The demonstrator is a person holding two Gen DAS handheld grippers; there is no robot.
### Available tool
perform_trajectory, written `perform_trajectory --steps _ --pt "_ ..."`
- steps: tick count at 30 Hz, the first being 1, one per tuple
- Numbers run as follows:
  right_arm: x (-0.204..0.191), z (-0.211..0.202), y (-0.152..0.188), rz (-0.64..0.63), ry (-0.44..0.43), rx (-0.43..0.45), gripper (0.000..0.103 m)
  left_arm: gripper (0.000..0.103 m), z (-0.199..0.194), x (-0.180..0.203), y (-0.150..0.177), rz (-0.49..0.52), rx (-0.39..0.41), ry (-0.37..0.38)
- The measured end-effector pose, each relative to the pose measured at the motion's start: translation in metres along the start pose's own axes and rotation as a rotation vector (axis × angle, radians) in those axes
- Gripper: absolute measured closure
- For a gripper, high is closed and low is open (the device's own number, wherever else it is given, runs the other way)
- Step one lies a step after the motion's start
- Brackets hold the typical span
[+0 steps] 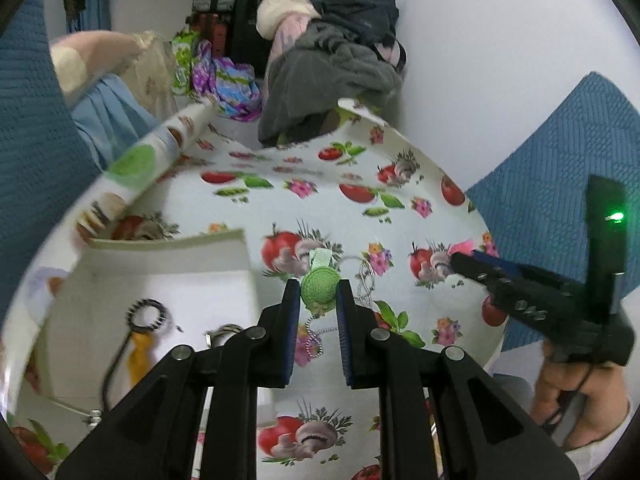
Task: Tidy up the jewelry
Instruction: 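Lower both clips into the box and open both tools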
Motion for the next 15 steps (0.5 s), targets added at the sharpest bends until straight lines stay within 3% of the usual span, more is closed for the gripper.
perform_trajectory --steps 8,15 --pt "-0.056 -0.073 -0.015 -0.069 -0.047 0.127 0.076 0.085 -0.059 -0.020 -0.006 0.003 0.076 -0.030" --pt "-0.113 -0.092 -0.013 -0.143 -0.095 0.168 0.076 0.085 -0.088 -0.053 -0.004 -0.029 0.120 -0.056"
Point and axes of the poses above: each gripper's, at about its wrist camera, not at the fingertips, and z roughly the way its jaws point, x to its right, y to its underside, the point moved 6 cm from there along z, roughly the way its jaws point, and after that the axes turned 15 degrees about -x, right-handed, at the moved point
